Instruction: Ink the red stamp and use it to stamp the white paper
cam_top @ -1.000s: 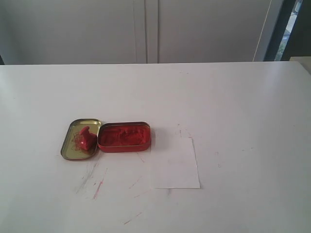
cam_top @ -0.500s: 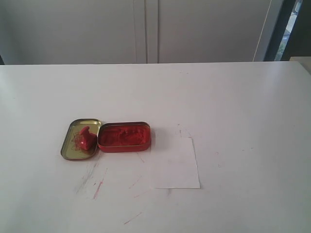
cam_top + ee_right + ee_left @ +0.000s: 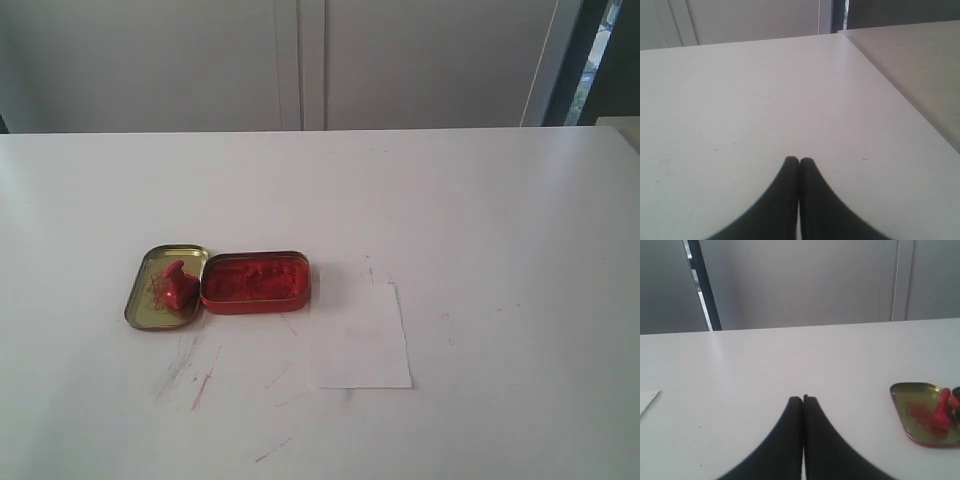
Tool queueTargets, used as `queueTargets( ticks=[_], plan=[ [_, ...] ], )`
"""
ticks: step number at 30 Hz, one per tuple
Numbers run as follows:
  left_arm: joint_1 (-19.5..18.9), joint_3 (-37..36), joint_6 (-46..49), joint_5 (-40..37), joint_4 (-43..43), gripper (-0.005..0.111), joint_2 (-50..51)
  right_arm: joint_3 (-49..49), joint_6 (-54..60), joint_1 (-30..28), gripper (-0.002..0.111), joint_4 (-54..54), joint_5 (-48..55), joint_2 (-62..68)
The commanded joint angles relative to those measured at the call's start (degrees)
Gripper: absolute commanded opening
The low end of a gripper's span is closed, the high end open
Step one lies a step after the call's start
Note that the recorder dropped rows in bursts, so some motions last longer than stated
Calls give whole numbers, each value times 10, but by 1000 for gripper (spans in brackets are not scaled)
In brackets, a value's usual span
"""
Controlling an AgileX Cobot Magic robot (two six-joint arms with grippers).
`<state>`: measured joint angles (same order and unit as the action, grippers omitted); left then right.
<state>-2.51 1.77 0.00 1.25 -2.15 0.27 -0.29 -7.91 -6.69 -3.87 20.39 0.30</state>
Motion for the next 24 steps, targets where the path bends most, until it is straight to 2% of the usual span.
queueTargets(
  ticks=[1,5,8,21,24],
  plan=[
    [-2,65,-4,-112,-4,0,-3,3,-3,-2,0,-5,-9,-3],
    [-2,115,0,-192,-4,0,-3,3,-3,-2,0,-5,-9,-3],
    [-2,132,17,-192,25,0,-3,3,-3,-2,0,-5,-9,-3],
    [-2,138,13,-158,21,0,-3,3,-3,-2,0,-5,-9,-3],
    [-2,161,13,-182,21,0,-2,3,-3,-2,0,-5,-9,-3]
  ],
)
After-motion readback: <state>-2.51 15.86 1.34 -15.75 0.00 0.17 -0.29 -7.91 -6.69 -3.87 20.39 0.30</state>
